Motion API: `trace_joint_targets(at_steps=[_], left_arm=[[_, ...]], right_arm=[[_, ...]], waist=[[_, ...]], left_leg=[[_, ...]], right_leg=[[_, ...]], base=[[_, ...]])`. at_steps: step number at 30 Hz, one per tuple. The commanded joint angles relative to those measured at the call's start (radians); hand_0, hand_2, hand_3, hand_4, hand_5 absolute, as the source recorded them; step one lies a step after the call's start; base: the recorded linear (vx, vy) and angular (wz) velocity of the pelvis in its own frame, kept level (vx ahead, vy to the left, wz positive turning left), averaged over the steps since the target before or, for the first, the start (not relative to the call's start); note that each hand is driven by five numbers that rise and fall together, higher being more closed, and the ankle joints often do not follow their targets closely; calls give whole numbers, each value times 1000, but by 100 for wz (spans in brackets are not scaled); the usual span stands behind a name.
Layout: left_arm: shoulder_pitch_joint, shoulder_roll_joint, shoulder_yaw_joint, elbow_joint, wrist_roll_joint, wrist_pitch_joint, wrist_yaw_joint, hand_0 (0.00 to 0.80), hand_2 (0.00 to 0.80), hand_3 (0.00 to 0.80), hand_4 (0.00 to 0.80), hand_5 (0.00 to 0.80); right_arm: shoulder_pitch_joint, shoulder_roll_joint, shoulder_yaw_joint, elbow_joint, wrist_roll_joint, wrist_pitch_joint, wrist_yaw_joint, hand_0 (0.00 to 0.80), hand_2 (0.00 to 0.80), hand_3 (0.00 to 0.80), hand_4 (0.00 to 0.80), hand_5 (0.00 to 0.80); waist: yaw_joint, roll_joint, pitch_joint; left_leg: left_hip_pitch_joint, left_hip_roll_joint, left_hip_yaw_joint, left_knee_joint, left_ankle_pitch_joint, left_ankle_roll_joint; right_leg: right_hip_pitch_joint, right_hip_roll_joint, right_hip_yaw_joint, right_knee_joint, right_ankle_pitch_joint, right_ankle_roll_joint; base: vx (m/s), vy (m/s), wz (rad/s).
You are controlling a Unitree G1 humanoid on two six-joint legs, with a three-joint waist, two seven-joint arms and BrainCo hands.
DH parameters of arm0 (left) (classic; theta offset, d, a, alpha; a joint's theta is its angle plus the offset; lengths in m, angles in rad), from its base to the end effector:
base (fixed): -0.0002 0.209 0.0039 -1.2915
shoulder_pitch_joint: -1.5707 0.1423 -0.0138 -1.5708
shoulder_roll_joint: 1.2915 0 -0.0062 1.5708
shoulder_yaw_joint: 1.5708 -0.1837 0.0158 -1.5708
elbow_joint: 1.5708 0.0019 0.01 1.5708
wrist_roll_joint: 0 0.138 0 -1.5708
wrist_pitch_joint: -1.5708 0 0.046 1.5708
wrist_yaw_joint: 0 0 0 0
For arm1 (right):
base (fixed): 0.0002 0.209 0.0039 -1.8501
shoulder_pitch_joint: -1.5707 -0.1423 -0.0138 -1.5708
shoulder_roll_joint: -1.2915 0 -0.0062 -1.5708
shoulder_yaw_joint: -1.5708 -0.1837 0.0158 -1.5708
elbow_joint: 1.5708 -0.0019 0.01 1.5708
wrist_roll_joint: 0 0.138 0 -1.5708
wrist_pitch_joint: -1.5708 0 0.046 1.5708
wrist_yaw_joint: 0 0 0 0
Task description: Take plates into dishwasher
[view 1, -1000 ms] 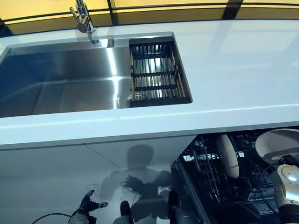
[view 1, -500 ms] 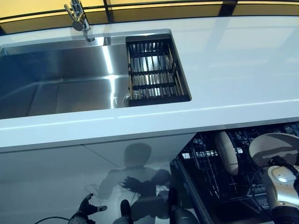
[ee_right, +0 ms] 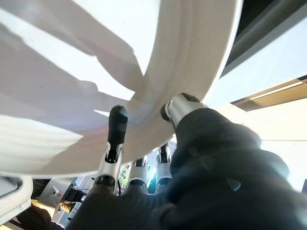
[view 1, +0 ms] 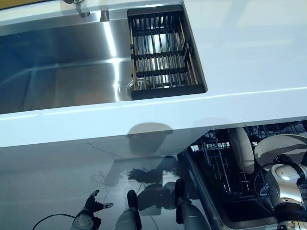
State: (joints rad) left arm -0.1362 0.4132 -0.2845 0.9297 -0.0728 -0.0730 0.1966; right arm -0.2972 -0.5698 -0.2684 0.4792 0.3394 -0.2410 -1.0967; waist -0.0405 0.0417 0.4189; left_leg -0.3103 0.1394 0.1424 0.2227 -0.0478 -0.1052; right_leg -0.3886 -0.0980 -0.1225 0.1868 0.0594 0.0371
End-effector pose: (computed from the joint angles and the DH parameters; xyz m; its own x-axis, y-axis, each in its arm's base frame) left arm 0.1665 0.2465 -0.0639 0.7561 0.2879 -0.5878 0.0639 0.8613 0.5041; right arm 0.2409 -0.3176 0.0999 0.0867 -0.9753 0.2034 0.9803 0.1199 0.1571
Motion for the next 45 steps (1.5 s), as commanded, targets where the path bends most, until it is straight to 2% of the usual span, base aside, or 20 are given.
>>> trace_joint_targets(at_steps=[1,10,22,32,45], left_arm=[[-4,33,-14,-2,-12,-8,19,0,0,0,0,0],[7,27,-27,8,1,-10,10,0,0,0,0,0],[23,24,-17,44,10,-6,-3,0,0,0,0,0],[19,26,-19,51,1,-14,-2,0,0,0,0,0],[6,24,-25,27,3,-6,-4,0,0,0,0,0]], right_arm=[[13,-54,-11,-27,-3,-61,-18,800,800,800,800,800],[2,-91,-40,-56,-13,-38,-2,800,800,800,800,800],[18,-84,-50,-85,-30,15,15,800,800,800,800,800],[4,-74,-30,-74,-25,31,-2,800,800,800,800,800],[-22,-62,-2,-43,-1,18,11,800,800,800,800,800]], waist=[[0,-5,-25],[6,-23,-53],[5,-41,-86],[10,-23,-66],[18,-11,-55]], left_leg=[[-45,-38,-19,-35,90,59],[-5,-30,-14,-38,77,53],[48,-23,-6,-60,85,49],[24,-30,-21,-73,100,52],[7,-33,-25,-73,106,53]], right_leg=[[22,4,-8,69,-67,22],[64,15,-16,47,-73,19],[121,15,-17,1,-50,22],[92,9,-20,18,-52,22],[81,4,-38,30,-60,16]], base=[[31,-29,2],[43,-9,2],[58,4,0],[0,0,0],[16,-4,2]])
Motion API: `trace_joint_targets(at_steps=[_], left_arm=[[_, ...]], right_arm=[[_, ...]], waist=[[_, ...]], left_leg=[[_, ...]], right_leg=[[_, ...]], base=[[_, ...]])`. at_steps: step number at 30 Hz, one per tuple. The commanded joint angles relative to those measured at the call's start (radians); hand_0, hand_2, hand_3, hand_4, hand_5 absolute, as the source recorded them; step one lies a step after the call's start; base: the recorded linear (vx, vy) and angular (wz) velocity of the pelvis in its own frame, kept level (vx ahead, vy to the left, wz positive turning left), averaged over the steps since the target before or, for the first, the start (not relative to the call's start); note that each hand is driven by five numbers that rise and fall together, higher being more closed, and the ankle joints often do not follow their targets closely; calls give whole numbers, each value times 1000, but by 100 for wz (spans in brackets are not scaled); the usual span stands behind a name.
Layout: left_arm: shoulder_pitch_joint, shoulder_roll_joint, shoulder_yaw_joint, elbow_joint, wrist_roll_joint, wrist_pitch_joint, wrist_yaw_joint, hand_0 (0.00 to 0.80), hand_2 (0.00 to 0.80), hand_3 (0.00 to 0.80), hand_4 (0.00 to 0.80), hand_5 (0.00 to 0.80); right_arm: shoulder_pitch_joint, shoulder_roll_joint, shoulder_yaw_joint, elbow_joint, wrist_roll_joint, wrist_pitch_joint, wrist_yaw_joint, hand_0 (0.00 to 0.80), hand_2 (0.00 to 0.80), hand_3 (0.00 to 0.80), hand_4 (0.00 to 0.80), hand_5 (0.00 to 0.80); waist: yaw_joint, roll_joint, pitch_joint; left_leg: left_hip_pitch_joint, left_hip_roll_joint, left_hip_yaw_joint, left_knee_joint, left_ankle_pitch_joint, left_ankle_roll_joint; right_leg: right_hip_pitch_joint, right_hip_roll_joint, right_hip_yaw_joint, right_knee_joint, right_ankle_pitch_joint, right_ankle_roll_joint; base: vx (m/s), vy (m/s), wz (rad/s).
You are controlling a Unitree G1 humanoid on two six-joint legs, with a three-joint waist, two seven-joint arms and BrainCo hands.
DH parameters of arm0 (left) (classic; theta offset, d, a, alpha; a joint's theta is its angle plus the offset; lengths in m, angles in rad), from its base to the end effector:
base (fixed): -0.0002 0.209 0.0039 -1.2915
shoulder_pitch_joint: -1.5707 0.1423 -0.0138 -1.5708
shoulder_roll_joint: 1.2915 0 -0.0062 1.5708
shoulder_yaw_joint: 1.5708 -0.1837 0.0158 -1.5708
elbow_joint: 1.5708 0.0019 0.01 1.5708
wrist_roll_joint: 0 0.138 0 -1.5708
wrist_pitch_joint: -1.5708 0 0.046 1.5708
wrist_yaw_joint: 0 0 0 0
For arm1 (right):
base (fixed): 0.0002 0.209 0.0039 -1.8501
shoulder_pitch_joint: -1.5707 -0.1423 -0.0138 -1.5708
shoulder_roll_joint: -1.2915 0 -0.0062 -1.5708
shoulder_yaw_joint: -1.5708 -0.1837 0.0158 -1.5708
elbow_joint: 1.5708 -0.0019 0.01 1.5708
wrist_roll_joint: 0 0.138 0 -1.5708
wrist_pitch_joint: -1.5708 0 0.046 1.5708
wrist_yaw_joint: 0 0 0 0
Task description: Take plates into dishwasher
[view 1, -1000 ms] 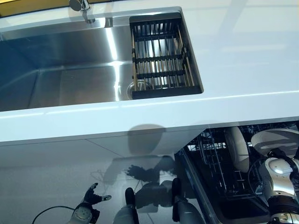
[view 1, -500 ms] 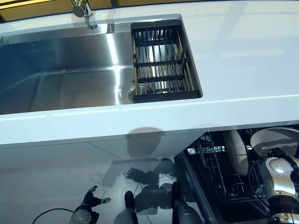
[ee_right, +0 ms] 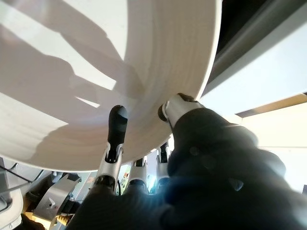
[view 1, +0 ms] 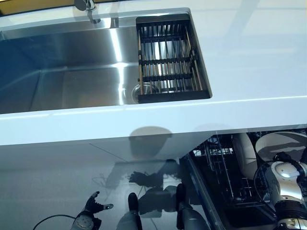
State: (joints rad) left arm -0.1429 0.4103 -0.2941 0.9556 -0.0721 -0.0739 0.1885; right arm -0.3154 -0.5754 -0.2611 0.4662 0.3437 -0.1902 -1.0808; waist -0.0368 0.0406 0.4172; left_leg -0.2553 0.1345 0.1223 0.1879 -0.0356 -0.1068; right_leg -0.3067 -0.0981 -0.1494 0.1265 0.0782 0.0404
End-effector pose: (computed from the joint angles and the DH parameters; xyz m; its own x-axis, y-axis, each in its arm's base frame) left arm 0.1650 0.2465 -0.0661 0.7442 0.2836 -0.6047 0.0804 0.8607 0.5027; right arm 0.2453 -0.3159 0.1045 0.1155 -0.9744 0.1931 0.9804 0.1431 0.1354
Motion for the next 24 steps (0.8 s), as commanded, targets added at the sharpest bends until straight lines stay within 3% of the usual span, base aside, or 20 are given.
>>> trace_joint_targets(at_steps=[1,17,24], left_arm=[[12,27,-17,0,2,-4,3,0,0,0,0,0],[19,31,-28,15,-3,-15,-1,0,0,0,0,0],[23,31,-28,12,9,-12,-7,0,0,0,0,0]], right_arm=[[-5,-58,-9,-30,-6,-32,-2,800,800,800,800,800],[-30,-64,-13,-9,28,-29,-21,800,800,800,800,800],[-38,-53,-28,5,75,-62,-35,800,800,800,800,800]], waist=[[14,-10,-54],[21,1,-53],[27,4,-53]], left_leg=[[-49,-28,-5,-37,94,54],[-59,-26,-15,-19,97,58],[-66,-21,-15,-7,97,57]], right_leg=[[-2,4,-12,92,-79,12],[-11,0,-25,135,-98,3],[-16,-2,-32,152,-105,-1]], base=[[28,-1,5],[34,-6,3],[28,-14,3]])
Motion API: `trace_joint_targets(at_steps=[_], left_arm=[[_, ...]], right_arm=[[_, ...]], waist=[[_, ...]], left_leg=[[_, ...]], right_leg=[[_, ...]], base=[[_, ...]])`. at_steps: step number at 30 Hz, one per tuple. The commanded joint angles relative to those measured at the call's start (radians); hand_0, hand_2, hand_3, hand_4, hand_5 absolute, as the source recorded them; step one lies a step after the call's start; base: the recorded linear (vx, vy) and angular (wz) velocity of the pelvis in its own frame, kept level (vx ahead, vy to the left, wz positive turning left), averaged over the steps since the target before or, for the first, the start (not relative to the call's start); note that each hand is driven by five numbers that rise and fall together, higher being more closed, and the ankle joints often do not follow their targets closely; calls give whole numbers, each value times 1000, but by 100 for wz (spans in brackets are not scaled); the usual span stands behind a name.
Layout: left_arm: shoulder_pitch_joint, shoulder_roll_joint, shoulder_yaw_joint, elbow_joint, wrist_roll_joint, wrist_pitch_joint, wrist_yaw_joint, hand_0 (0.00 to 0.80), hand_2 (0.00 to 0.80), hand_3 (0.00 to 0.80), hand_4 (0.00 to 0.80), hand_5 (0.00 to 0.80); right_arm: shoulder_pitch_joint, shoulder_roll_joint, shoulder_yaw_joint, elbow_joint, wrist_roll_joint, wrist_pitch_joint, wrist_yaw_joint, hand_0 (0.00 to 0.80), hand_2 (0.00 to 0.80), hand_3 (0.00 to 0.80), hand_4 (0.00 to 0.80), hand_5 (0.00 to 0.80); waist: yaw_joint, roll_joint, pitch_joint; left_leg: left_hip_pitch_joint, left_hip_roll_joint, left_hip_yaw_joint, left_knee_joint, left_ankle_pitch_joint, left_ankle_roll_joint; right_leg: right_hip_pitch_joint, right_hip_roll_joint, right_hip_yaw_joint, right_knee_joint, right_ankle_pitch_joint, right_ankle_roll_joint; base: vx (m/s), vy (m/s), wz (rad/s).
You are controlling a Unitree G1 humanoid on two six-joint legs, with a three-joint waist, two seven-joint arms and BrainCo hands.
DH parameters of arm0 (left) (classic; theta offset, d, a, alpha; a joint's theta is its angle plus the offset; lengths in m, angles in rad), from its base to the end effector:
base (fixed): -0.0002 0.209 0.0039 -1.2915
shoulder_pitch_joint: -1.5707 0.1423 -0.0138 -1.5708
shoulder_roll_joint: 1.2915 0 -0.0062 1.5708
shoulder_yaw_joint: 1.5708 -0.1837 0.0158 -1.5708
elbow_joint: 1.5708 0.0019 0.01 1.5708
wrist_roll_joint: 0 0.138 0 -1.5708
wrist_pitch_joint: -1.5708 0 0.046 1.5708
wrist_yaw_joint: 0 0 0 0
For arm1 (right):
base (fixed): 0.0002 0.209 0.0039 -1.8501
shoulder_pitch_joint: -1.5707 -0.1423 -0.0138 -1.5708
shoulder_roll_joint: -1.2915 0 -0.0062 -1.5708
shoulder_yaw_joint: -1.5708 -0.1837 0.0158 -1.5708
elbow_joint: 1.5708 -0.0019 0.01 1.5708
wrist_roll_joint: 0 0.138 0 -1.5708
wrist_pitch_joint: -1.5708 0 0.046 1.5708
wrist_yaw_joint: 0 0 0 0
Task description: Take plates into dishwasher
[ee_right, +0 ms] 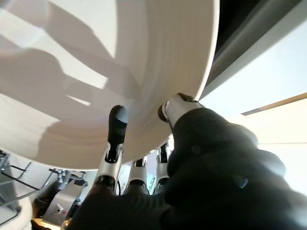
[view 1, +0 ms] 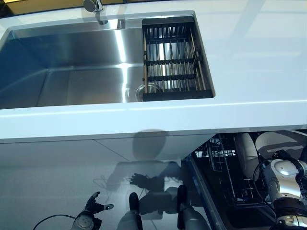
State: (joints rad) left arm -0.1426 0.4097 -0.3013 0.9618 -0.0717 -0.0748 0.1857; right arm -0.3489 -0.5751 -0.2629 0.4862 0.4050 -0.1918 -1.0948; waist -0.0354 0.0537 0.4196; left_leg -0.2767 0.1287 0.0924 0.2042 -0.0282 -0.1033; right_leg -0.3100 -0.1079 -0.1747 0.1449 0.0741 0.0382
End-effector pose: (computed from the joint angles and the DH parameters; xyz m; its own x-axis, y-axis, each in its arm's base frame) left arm 0.1639 0.2461 -0.0671 0.7406 0.2792 -0.6113 0.0903 0.8600 0.5022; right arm 0.2507 -0.3158 0.1092 0.0965 -0.9865 0.1322 0.9753 0.1202 0.1851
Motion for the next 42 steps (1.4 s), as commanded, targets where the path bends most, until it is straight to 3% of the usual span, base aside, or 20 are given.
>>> trace_joint_targets(at_steps=[1,11,16,23,42], left_arm=[[23,32,-22,5,9,-12,-3,0,0,0,0,0],[30,18,-26,10,16,-15,4,0,0,0,0,0],[28,20,-37,16,10,-16,1,0,0,0,0,0],[24,13,-45,25,7,-23,11,0,0,0,0,0],[3,13,-63,-10,-8,-33,25,0,0,0,0,0]], right_arm=[[-7,-52,-27,-15,22,-66,-20,800,800,800,800,800],[-37,-15,-42,-29,97,-131,21,800,800,800,800,800],[-50,24,-47,-30,177,-240,48,800,800,800,800,800],[-69,58,-39,-24,178,-286,42,800,800,800,800,800],[-115,84,20,48,191,-295,53,800,800,800,800,800]], waist=[[26,-9,-55],[33,-4,-62],[35,2,-59],[41,9,-49],[53,27,-20]], left_leg=[[-45,-15,14,-23,90,54],[-34,-15,16,-17,90,55],[-45,-16,15,-11,91,57],[-60,-22,14,-10,90,60],[-138,-49,-2,2,100,73]], right_leg=[[-14,9,-7,136,-101,1],[1,4,-14,146,-109,-4],[-15,-1,-17,164,-111,-3],[-36,-11,-19,189,-120,0],[-123,-22,0,239,-120,7]], base=[[0,0,0],[49,15,2],[32,14,3],[11,9,3],[-5,12,3]])
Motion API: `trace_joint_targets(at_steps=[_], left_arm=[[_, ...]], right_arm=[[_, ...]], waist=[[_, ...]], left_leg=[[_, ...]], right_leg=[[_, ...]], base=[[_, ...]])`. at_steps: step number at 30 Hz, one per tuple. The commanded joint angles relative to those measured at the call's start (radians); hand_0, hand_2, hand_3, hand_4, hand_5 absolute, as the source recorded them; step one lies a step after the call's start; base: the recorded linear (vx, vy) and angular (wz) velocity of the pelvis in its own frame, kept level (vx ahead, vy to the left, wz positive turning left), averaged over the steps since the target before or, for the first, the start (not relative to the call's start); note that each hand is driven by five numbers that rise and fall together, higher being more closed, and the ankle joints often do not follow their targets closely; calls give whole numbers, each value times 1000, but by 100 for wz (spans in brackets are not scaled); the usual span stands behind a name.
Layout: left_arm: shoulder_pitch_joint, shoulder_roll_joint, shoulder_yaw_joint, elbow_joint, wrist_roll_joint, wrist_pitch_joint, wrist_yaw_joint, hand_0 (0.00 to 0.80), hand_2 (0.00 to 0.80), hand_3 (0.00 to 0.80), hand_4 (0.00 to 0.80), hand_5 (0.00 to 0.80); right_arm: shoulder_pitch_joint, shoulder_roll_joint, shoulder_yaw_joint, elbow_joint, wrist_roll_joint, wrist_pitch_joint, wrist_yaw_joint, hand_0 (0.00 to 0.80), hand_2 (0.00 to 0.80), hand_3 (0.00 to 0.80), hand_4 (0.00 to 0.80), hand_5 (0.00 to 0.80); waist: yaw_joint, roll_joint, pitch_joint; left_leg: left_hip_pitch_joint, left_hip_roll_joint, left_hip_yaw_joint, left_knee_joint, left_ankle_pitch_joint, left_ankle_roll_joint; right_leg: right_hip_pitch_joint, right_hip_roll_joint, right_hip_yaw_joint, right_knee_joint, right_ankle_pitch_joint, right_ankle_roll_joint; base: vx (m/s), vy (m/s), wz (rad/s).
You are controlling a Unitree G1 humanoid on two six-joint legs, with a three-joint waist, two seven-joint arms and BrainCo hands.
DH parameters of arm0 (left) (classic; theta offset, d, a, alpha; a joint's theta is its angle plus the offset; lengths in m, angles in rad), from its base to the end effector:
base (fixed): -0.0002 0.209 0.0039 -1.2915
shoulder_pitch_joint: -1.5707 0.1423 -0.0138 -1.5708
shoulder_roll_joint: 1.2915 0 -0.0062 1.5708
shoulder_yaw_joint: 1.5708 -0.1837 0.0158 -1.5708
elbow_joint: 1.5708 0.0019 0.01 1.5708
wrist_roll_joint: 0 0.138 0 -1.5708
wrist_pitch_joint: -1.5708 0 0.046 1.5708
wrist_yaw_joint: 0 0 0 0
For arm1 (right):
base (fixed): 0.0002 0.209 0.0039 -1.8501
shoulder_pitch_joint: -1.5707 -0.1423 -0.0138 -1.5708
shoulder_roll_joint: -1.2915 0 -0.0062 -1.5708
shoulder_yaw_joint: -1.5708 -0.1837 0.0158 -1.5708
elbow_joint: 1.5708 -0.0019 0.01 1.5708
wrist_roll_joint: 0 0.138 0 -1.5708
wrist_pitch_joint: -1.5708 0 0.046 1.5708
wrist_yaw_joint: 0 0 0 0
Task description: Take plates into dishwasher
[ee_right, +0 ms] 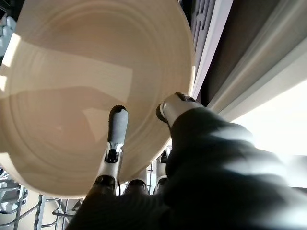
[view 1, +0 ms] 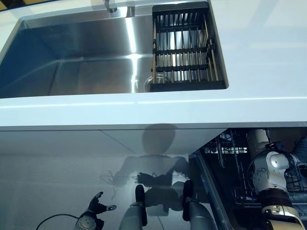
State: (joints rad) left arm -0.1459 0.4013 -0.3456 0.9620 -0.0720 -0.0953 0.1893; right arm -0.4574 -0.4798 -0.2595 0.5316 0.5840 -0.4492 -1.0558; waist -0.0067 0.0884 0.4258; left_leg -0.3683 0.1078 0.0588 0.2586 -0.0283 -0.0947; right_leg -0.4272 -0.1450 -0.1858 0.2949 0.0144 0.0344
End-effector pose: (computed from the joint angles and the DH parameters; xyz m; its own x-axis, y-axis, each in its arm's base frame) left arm 0.1642 0.2384 -0.0691 0.7561 0.2406 -0.6086 0.1285 0.8573 0.4986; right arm 0.2686 -0.2933 0.1217 0.1379 -0.9904 0.0058 0.8389 0.1199 0.5309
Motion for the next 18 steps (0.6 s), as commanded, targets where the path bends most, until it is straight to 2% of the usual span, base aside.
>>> trace_joint_targets(at_steps=[1,12,13,14,16,17,18], left_arm=[[5,22,-20,-14,-9,-12,21,0,0,0,0,0],[-17,28,-25,-45,-26,3,35,0,0,0,0,0],[-18,29,-26,-46,-29,4,36,0,0,0,0,0],[-18,30,-26,-46,-30,4,36,0,0,0,0,0],[-18,31,-24,-43,-31,3,38,0,0,0,0,0],[-18,32,-21,-45,-31,6,39,0,0,0,0,0],[-18,33,-19,-45,-31,5,39,0,0,0,0,0]], right_arm=[[-6,-9,20,6,18,-34,18,800,800,800,800,800],[-9,10,53,46,41,-38,52,800,800,800,800,800],[-10,12,55,47,40,-38,48,772,772,772,772,772],[-9,14,57,48,41,-40,44,649,649,649,649,649],[-7,15,59,49,42,-42,41,521,521,521,521,521],[-3,18,59,46,47,-46,43,257,257,257,257,257],[-4,19,60,45,47,-49,40,66,66,66,66,66]], waist=[[25,-7,-26],[24,2,-15],[24,3,-15],[24,4,-14],[23,4,-14],[24,4,-14],[24,5,-14]], left_leg=[[-50,-29,31,-53,101,66],[-73,-32,38,-72,114,69],[-74,-32,38,-74,115,68],[-76,-32,38,-76,115,68],[-77,-33,40,-78,117,68],[-80,-33,41,-80,118,68],[-82,-32,42,-80,119,67]], right_leg=[[-9,15,12,90,-59,11],[-41,9,20,95,-52,20],[-42,9,21,95,-52,21],[-45,8,21,95,-52,22],[-47,7,21,95,-51,23],[-48,6,21,94,-50,24],[-49,5,20,93,-49,24]], base=[[-34,15,-2],[-43,19,-3],[-42,19,0],[-40,18,0],[-33,13,0],[-34,7,0],[-37,6,1]])
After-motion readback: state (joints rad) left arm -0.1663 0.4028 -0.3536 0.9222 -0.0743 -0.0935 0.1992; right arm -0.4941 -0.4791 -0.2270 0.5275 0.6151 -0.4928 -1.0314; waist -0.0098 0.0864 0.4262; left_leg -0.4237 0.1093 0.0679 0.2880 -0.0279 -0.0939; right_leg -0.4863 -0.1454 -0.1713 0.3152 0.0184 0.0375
